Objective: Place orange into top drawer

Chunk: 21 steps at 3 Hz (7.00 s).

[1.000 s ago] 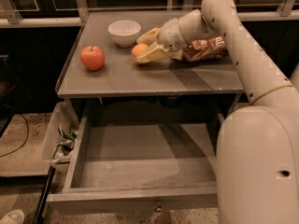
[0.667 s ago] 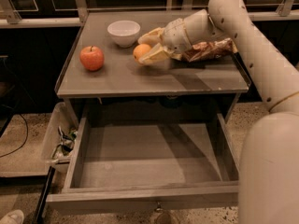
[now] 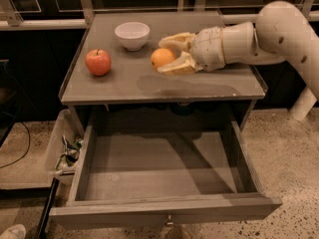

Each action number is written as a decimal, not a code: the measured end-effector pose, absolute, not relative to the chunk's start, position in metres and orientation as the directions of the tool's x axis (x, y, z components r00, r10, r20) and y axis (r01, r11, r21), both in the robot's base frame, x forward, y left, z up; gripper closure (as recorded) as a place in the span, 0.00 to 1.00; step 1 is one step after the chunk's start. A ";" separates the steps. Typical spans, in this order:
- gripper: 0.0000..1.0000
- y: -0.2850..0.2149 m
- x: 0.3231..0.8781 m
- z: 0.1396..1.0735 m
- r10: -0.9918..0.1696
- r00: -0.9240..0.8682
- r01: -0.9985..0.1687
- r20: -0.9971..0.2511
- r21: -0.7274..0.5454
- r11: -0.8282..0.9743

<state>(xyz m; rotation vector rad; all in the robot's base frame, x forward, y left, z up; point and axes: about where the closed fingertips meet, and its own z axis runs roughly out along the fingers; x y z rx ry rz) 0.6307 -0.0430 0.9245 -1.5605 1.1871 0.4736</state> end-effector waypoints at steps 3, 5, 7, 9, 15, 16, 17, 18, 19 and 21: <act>1.00 -0.087 0.554 0.868 -0.430 0.309 -0.888 -0.848 -0.420 0.190; 1.00 -0.066 0.558 0.804 -0.490 0.214 -0.943 -0.845 -0.310 0.123; 1.00 -0.064 0.552 0.797 -0.501 0.177 -0.955 -0.847 -0.271 0.121; 1.00 -0.083 0.502 0.811 -0.505 0.209 -0.953 -0.838 -0.290 0.086; 1.00 -0.063 0.523 0.661 -0.645 0.107 -0.984 -0.757 -0.174 0.041; 1.00 -0.063 0.518 0.654 -0.683 0.102 -0.986 -0.723 -0.163 0.025; 1.00 -0.062 0.504 0.649 -0.697 0.080 -0.990 -0.713 -0.138 0.026; 1.00 -0.065 0.491 0.651 -0.700 0.055 -0.990 -0.712 -0.129 0.054; 0.81 -0.065 0.490 0.650 -0.701 0.054 -0.990 -0.711 -0.129 0.054; 0.36 -0.065 0.490 0.650 -0.701 0.054 -0.990 -0.711 -0.128 0.054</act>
Offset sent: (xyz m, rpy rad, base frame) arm -0.0311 -0.0060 -0.0029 0.0700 -0.0082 -0.0449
